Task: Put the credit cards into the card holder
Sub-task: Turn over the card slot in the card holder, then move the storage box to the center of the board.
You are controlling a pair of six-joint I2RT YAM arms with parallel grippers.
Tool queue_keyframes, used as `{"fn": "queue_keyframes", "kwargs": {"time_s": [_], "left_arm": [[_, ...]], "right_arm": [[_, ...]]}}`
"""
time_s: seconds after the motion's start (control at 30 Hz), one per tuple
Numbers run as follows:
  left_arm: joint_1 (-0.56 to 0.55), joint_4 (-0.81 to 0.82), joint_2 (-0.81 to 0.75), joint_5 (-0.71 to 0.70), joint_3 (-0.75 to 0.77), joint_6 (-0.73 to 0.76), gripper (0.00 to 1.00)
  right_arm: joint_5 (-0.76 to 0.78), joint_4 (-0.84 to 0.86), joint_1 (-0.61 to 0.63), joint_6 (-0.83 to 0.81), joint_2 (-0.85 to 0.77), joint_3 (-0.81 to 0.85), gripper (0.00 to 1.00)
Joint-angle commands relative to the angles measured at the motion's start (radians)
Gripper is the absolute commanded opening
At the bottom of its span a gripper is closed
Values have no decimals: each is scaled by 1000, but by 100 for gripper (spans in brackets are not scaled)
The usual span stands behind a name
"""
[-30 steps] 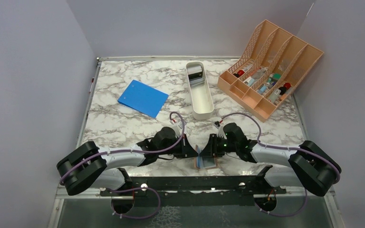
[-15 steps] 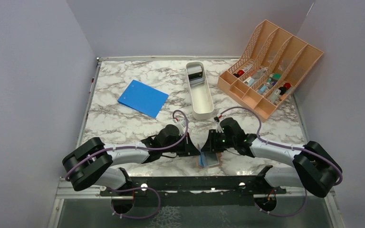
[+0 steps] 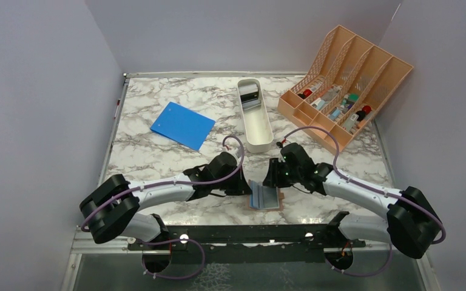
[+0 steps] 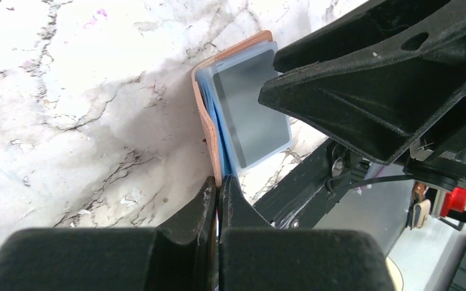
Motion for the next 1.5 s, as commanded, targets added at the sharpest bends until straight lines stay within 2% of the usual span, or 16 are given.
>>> {"fn": "queue_keyframes", "kwargs": {"time_s": [0.0,0.13,0.33,0.6,0.73,1.0,1.1,1.23,1.37,1.47], "left_arm": [[-3,-180,-30,-75,67,51,0],[-3,-242,-57,-92,83,55,0],[-3,-306,-79,-85,117,53,0],[-3,10,-48,122,59,21,0],[-3,20,2,119,59,25,0],[7,-156,15,-12,90,58,0],[11,-197,-3,-19,87,60,0],[21,-161,-68,-7,28,39,3],[60,-159,-69,23,18,52,4],[86,-105,-62,69,-7,47,4]], "right_arm": [[71,-103,5,-41,-27,22,40],[82,-101,5,-40,-22,4,39],[13,-10,5,-32,26,-47,39],[-13,84,23,-8,96,-83,36],[-4,81,25,-6,86,-89,36],[100,15,24,7,-11,-75,42],[238,-48,23,4,-53,-33,43],[360,-80,23,-50,-86,44,46],[469,-99,23,-111,-77,126,47],[479,-22,23,-200,-77,143,47]]}}
